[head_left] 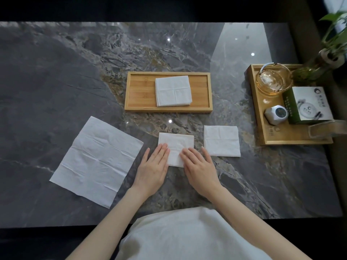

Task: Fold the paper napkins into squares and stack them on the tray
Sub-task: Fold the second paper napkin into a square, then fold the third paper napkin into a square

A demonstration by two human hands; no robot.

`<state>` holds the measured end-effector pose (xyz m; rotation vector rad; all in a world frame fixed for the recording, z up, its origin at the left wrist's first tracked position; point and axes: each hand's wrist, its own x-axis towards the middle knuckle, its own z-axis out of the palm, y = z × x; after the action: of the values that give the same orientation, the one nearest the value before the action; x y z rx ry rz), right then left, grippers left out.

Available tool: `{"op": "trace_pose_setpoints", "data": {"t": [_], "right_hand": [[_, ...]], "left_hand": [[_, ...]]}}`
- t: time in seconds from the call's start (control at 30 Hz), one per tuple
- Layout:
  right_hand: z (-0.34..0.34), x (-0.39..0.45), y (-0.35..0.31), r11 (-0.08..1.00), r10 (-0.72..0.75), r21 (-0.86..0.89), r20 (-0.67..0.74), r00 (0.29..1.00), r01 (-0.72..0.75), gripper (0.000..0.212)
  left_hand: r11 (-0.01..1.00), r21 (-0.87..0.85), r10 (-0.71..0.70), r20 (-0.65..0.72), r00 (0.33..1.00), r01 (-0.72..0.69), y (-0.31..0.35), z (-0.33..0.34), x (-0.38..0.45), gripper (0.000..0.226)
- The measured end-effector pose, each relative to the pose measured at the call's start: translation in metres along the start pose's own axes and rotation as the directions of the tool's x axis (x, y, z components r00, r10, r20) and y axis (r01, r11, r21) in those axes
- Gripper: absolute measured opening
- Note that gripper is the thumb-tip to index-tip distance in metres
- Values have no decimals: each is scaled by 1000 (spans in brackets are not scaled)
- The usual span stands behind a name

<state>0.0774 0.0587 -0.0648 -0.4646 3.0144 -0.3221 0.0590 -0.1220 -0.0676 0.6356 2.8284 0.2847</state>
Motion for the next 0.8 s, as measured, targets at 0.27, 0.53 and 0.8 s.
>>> {"op": "trace_pose_setpoints", "data": {"t": [0.27, 0.53, 0.8], "right_hand": [[-17, 26, 21, 999, 34, 37, 84, 996, -38, 36], [-36, 54, 16, 991, 49, 116, 168, 985, -69, 24], [-44, 82, -48, 963, 72, 244, 186, 980, -117, 29]], "left_hand": [[997, -28, -63, 76, 995, 66, 10, -9, 29, 54], [894, -418, -227, -111, 968, 162, 9, -40, 40, 29], [692, -683, -490, -204, 848, 236, -76, -84, 9, 13]]}}
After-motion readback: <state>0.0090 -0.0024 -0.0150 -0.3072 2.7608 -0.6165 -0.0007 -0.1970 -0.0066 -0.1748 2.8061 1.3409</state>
